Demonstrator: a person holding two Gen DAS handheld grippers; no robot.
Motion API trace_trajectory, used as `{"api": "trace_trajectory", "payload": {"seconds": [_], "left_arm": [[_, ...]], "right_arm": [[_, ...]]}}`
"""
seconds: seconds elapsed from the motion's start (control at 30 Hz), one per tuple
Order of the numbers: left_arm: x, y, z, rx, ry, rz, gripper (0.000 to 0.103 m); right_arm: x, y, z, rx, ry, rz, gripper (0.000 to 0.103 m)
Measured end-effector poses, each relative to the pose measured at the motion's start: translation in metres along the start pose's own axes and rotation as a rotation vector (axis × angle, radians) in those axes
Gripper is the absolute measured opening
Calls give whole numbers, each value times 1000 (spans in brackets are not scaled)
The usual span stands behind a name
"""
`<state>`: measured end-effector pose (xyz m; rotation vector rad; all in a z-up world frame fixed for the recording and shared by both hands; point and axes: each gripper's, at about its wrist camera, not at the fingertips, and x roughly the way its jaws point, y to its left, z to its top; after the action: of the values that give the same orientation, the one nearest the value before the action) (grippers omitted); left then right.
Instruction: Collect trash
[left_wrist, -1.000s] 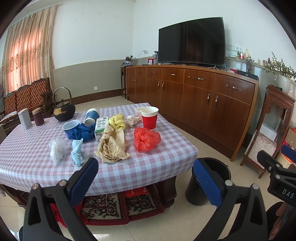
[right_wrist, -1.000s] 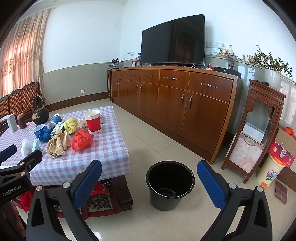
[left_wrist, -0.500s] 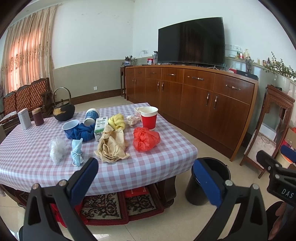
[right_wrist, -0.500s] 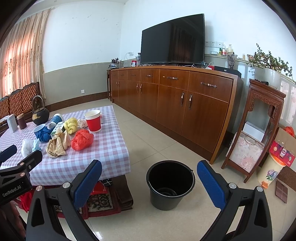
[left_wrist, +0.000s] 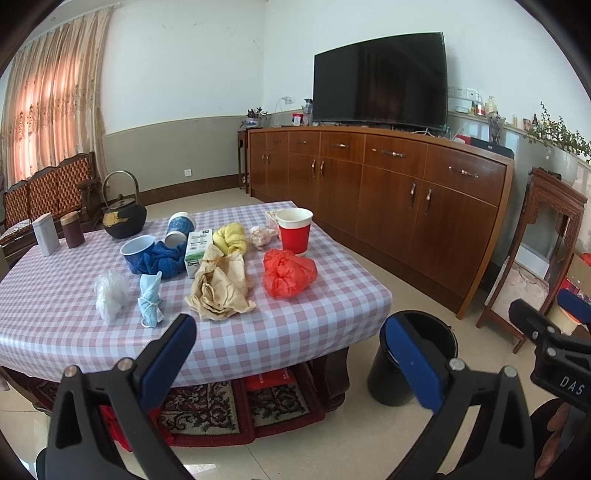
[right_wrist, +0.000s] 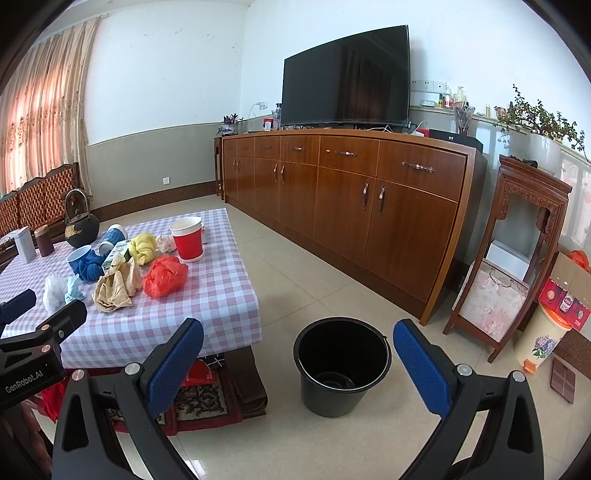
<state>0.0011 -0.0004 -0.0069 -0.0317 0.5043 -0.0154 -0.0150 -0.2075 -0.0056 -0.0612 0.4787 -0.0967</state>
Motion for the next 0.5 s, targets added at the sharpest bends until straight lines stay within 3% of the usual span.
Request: {"api": "trace_trajectory", "payload": {"seconds": [0.2, 0.5], "left_arm": [[9, 15, -1, -4, 18, 46, 103], [38, 93, -9, -107, 71, 172, 103]], "right_arm": [[10, 3, -2, -8, 24, 32, 103], [50, 40, 6, -81, 52, 170, 103]]}}
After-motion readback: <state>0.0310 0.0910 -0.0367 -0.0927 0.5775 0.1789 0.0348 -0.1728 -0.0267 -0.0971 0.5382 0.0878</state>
